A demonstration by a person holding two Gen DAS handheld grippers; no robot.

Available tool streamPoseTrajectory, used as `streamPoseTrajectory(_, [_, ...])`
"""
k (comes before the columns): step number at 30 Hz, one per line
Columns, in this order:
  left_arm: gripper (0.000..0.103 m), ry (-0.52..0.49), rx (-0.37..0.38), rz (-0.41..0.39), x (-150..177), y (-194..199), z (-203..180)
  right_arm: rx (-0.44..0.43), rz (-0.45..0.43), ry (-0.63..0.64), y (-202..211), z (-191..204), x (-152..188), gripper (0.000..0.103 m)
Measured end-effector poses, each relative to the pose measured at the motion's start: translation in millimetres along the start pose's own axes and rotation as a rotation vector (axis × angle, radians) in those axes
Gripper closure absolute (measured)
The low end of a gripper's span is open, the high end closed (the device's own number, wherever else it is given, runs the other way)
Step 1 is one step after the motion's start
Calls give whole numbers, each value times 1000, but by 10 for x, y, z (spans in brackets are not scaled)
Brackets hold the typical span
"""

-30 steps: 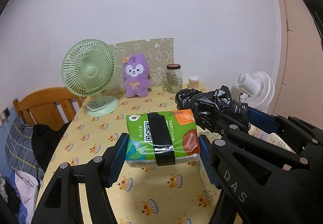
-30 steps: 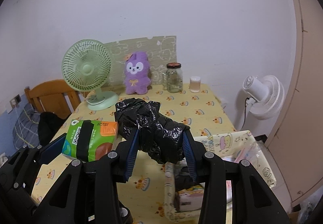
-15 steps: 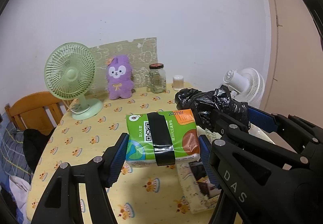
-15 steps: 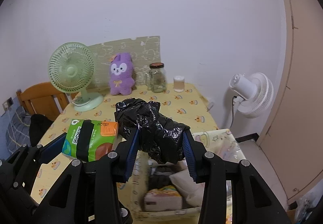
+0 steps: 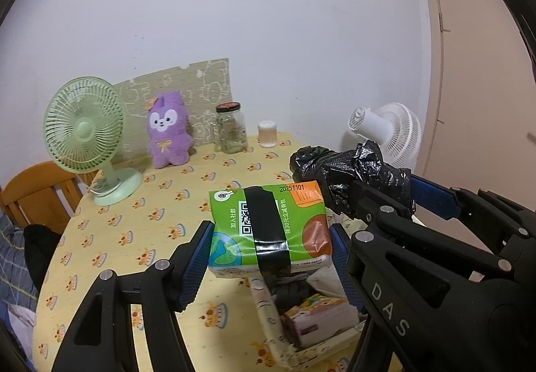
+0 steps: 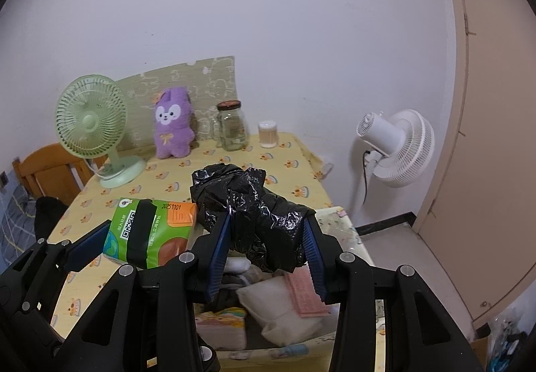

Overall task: Organize soft objects
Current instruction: 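Lift and carry the tissue pack and black bag over the patterned storage box, then open the left gripper to drop the tissue pack while right releases the bag into the box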

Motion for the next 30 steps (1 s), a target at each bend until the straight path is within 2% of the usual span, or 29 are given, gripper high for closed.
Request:
streamPoseTrajectory(10, [33, -22, 42, 24, 8, -190, -209, 32, 17, -31, -127, -257, 51, 57])
streamPoseTrajectory(18, [31, -85, 94, 89, 114, -426, -421, 65, 54, -55, -285, -467, 195, 57])
streamPoseTrajectory(22, [17, -109, 133, 121, 159, -492, -513, 65, 73, -62, -325, -522, 262, 57])
streamPoseTrajectory(30, [15, -138, 64, 128, 157, -489, -381, 5, 96, -72, -433, -418, 284, 57])
Point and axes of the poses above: each gripper's, at about its wrist camera, not at the fingertips, and y roughly against the way its jaws point, z to its left, x to its underside, the point moved 7 cm from there along -y, roughly the way its jaws point, and after that the axes turned 6 degrees about -y, right-handed, at the moved point
